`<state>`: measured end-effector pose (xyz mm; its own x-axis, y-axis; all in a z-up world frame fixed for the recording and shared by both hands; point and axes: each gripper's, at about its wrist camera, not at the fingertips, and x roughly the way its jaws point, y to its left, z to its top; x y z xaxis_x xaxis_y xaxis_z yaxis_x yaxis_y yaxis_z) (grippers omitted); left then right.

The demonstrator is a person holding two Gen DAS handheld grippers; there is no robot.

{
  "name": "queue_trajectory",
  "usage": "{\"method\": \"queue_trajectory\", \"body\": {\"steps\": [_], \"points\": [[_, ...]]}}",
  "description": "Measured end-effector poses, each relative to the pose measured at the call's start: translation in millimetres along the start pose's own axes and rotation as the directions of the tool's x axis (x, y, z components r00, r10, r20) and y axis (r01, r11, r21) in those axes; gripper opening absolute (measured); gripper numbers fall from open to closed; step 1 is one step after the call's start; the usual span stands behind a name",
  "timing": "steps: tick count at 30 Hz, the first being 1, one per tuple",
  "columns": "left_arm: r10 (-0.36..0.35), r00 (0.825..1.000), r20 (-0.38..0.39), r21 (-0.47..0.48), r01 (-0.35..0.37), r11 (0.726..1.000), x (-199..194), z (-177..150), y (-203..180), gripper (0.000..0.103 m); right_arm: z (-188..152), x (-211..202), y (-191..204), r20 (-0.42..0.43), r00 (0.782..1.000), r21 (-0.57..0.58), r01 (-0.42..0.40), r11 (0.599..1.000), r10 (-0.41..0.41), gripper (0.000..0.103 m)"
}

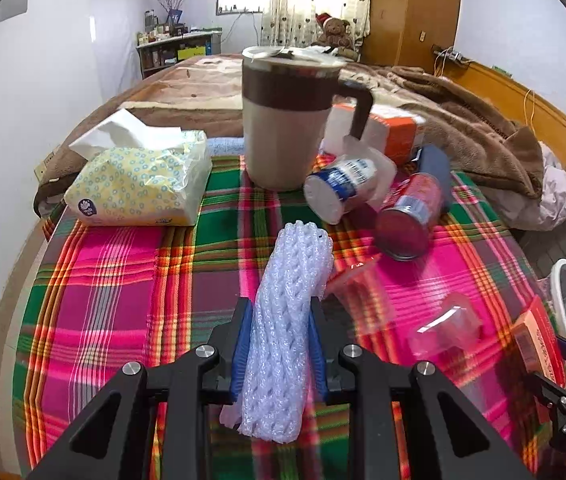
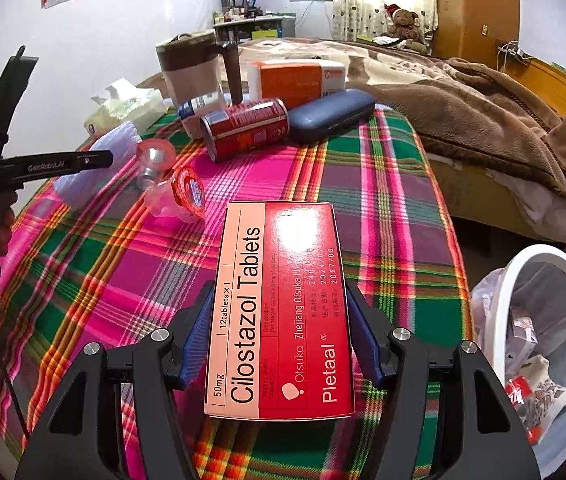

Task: Collect trash
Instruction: 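Carry both items over the wastebasket and open both tools to drop them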

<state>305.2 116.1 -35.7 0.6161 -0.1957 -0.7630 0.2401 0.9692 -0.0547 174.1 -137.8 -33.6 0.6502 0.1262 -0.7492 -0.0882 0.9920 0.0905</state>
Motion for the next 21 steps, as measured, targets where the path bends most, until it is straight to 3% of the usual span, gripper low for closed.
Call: {"method": "queue_trajectory", "body": {"steps": [9,21], "points": [[-0.026,0.996,0.085,0.027,0.024,0.999,-51.7,-8.4,-33.6,0.027,0.0,-34.7,-14.2,0.082,0.997,0.034,0.013,0.999,-0.016,0.063],[-0.130,0.981,0.145,0.104,0.115,0.988,-96.2,-17.5,-113.1,0.027,-6.0,-81.4,-54.0,0.174,0.981,0.103,0.071,0.992,-0.088,0.063]]}}
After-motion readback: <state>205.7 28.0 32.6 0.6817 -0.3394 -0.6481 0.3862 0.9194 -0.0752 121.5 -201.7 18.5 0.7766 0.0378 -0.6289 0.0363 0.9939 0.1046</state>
